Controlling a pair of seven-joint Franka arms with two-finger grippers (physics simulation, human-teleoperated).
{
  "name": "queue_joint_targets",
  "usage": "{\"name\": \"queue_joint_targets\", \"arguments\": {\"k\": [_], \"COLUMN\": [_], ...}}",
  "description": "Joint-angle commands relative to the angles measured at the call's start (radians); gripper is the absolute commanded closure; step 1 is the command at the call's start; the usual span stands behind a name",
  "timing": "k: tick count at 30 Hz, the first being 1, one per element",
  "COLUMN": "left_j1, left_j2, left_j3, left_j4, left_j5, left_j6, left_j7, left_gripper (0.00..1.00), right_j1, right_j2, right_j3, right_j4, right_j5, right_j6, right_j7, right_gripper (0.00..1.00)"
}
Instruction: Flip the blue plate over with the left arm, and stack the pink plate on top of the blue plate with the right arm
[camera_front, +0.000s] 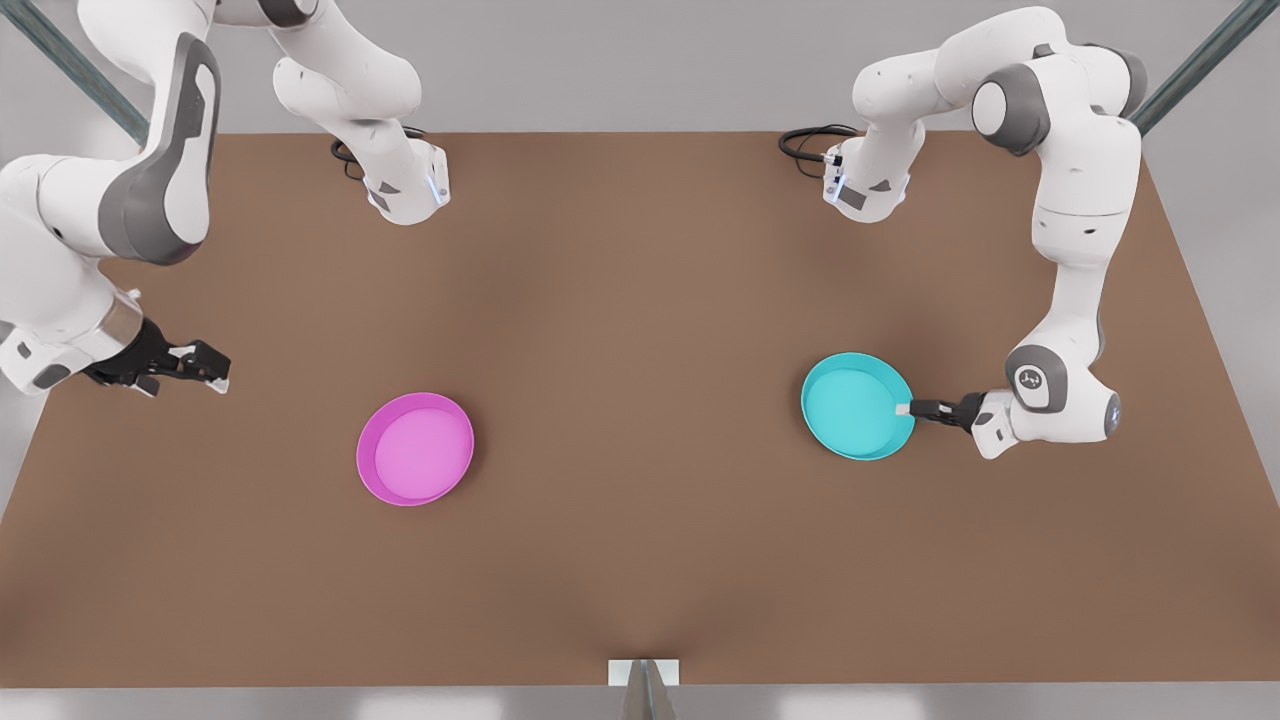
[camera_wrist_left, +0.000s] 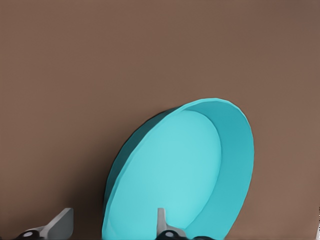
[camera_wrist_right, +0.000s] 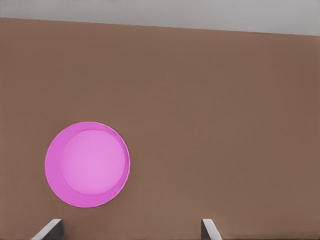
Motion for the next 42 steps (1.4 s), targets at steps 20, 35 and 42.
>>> {"name": "queue_joint_targets", "arguments": {"k": [20, 35, 42], "left_j1": [0.002, 0.002, 0.003], "left_j2": [0.028, 0.037, 0.041], "left_j3": [0.000, -0.003, -0.003], "left_j4": [0.012, 0.015, 0.015], "left_j5": [0.000, 0.002, 0.002], "left_j6": [0.012, 0.021, 0.023], "left_j7": [0.000, 0.000, 0.000], "left_gripper": [0.53, 0.64, 0.66], "right_j1": [0.017, 0.011, 0.007], "right_j2": [0.012, -0.029, -0.032], "right_j3": [0.006, 0.006, 0.009], "right_j4": [-0.001, -0.063, -0.067], "right_j5": [-0.006, -0.012, -0.011], "right_j6": [0.001, -0.002, -0.002], "right_j7": [-0.008, -0.008, -0.008], "right_gripper": [0.00, 0.00, 0.00]}}
